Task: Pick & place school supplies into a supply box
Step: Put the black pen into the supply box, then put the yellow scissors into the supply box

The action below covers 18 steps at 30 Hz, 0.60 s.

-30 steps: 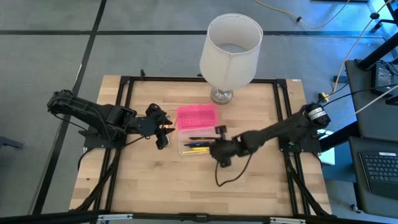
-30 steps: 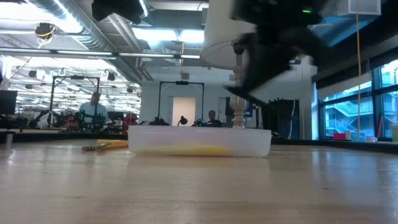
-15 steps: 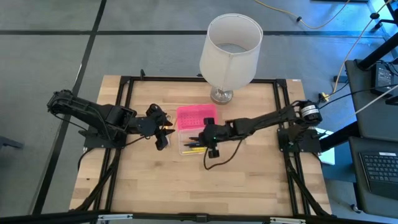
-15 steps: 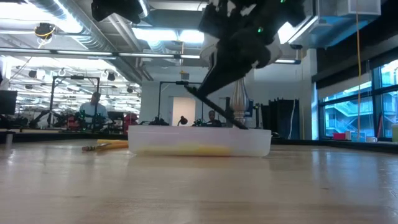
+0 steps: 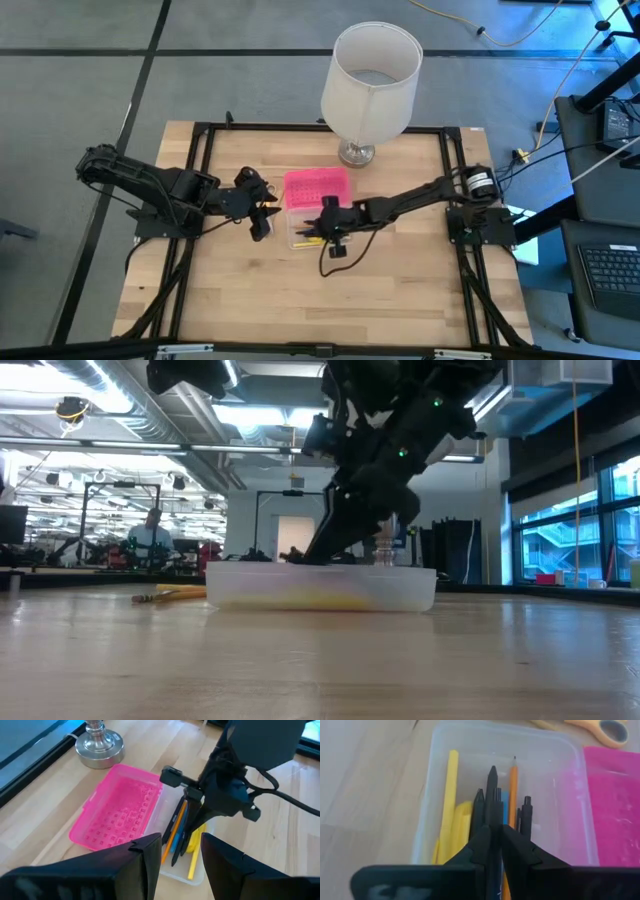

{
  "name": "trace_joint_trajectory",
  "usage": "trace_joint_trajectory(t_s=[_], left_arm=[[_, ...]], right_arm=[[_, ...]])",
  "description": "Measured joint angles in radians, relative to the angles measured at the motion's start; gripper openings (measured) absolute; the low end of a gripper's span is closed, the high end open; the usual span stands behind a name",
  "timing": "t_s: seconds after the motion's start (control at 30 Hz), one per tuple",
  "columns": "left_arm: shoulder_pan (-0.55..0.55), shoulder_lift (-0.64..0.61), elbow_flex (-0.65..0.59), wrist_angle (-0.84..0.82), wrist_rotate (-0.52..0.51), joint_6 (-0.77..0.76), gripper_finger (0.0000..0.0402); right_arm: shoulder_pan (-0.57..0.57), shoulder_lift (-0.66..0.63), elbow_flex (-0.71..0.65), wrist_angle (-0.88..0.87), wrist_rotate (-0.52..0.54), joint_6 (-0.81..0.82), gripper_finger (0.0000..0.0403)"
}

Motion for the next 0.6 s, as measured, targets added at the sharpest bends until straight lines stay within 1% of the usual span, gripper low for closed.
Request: trace_joint_trajectory(t_s=[0.13, 0.27, 0.37, 0.47, 0.6], left_arm=[[0.000, 0.015, 0.000, -0.005, 0.000, -0.057, 0.0130], [0.000, 0.061, 0.000, -0.013, 0.001, -0.141, 0.0130], [0.000, 0.111, 0.000, -0.055, 0.000, -0.211, 0.0130], [0.000, 0.167, 0.000, -0.122, -0.013, -0.318, 0.0130], [0.000, 0.230, 0.000, -0.225, -0.017, -0.453, 0.0130]], right_arm=[[0.000, 0.018, 0.000, 0.007, 0.000, 0.001, 0.0043], [0.000, 0.018, 0.000, 0.013, 0.001, 0.000, 0.0060], [0.000, 0.018, 0.000, 0.022, 0.002, 0.000, 0.0080], [0.000, 0.018, 0.000, 0.023, 0.004, 0.000, 0.0100], [0.000, -0.011, 0.003, -0.004, 0.054, 0.036, 0.0114]])
